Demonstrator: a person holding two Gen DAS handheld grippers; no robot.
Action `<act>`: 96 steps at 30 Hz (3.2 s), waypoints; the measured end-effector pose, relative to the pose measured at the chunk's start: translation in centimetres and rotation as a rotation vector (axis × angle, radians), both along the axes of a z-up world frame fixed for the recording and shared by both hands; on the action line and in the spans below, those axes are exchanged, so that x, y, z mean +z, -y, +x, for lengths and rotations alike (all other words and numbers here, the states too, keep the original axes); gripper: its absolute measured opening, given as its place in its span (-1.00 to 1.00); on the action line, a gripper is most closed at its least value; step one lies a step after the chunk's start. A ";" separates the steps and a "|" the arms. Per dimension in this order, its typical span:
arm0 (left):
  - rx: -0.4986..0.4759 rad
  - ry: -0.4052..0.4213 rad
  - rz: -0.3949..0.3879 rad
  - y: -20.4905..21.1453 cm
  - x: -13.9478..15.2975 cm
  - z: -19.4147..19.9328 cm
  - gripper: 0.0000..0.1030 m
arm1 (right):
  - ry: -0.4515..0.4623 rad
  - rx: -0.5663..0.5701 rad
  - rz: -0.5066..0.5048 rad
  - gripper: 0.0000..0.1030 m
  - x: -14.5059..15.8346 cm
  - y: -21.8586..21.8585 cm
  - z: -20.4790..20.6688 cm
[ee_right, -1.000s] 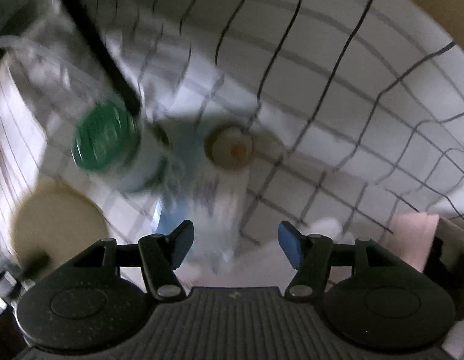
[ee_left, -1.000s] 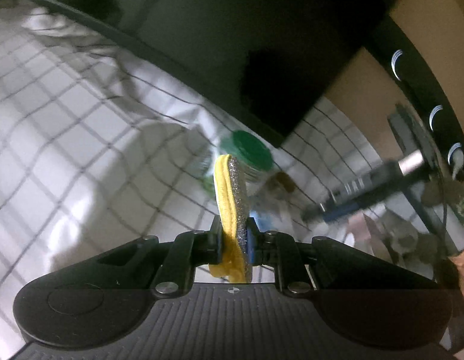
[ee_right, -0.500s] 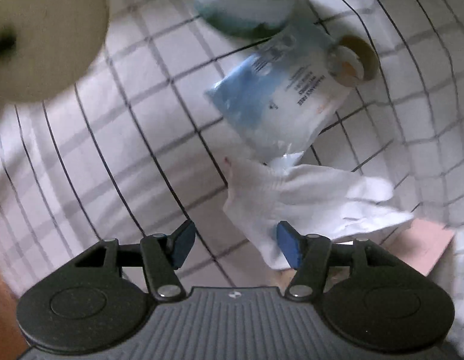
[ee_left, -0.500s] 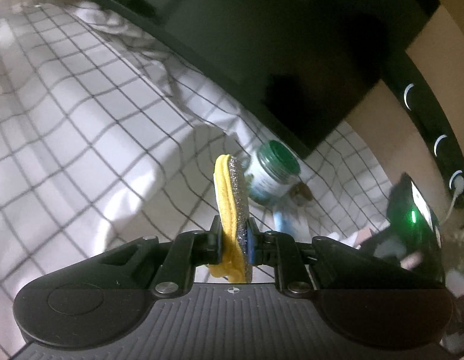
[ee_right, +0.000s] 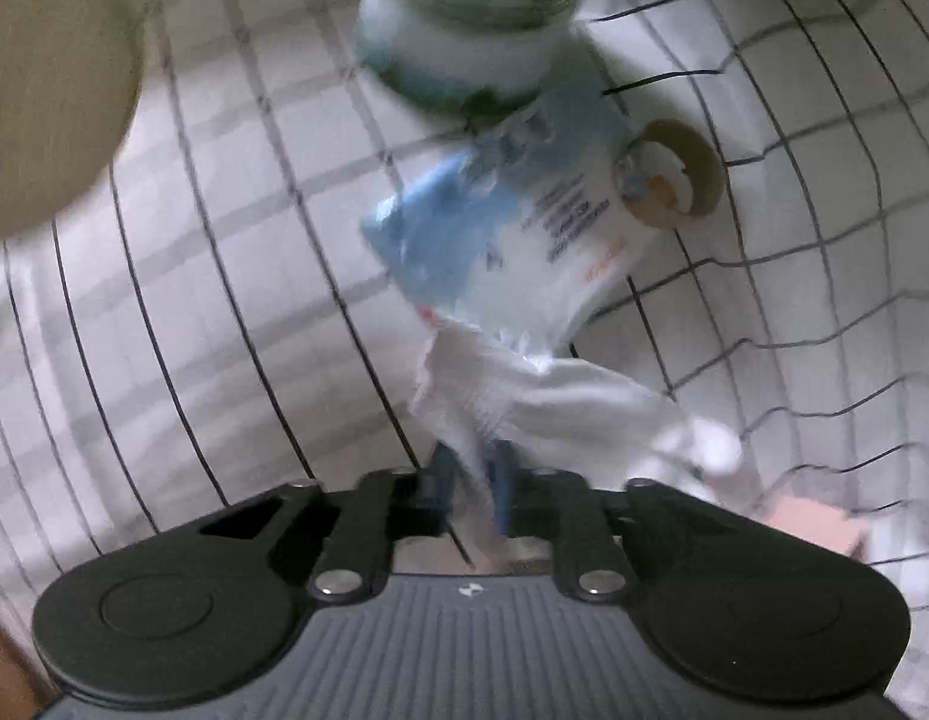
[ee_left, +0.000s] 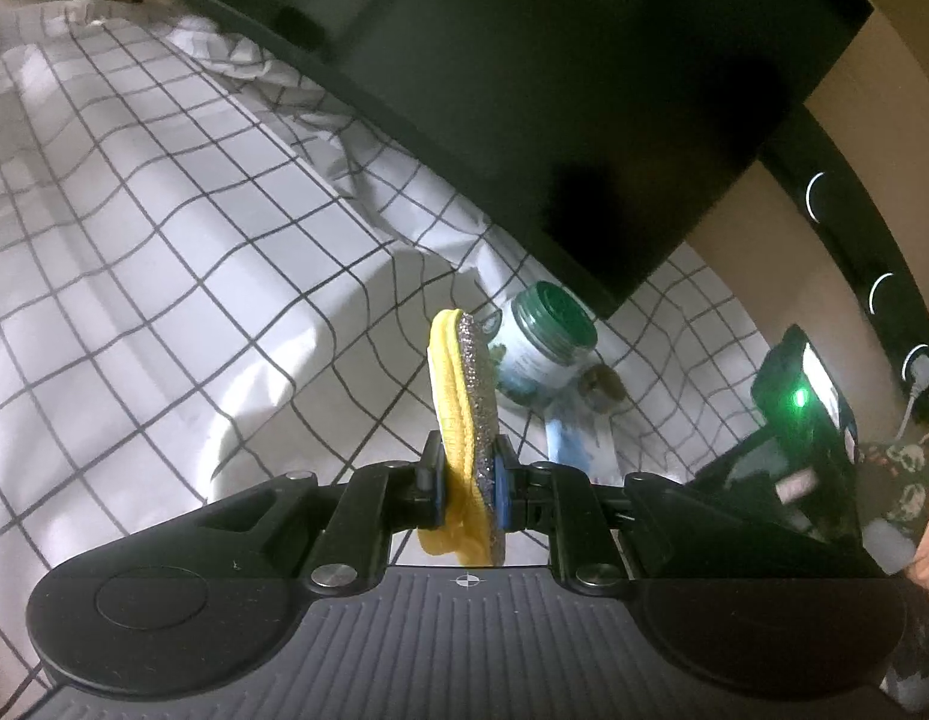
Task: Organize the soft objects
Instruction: 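Grasp the white glove with the right gripper while the left holds the glitter pad, then carry the glitter pad and glove over the pink box and open both grippers, then move both open grippers back down toward the items on the table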
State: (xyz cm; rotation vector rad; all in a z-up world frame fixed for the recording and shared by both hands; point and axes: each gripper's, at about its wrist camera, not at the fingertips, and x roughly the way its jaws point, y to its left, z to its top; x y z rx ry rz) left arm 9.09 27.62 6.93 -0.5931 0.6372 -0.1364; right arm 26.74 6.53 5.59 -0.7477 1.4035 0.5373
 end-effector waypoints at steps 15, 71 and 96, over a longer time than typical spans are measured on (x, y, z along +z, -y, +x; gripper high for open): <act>0.004 0.115 0.177 -0.5 9.3 2.4 -0.66 | 0.231 -0.325 0.615 -0.88 18.6 6.4 0.8; -0.610 0.204 0.160 28.4 10.0 10.7 -0.58 | 0.357 -1.167 0.603 -0.87 3.9 33.3 -4.6; -0.227 -0.037 0.278 9.9 2.1 7.2 -0.58 | 0.589 -0.950 0.673 0.13 18.8 24.4 -6.7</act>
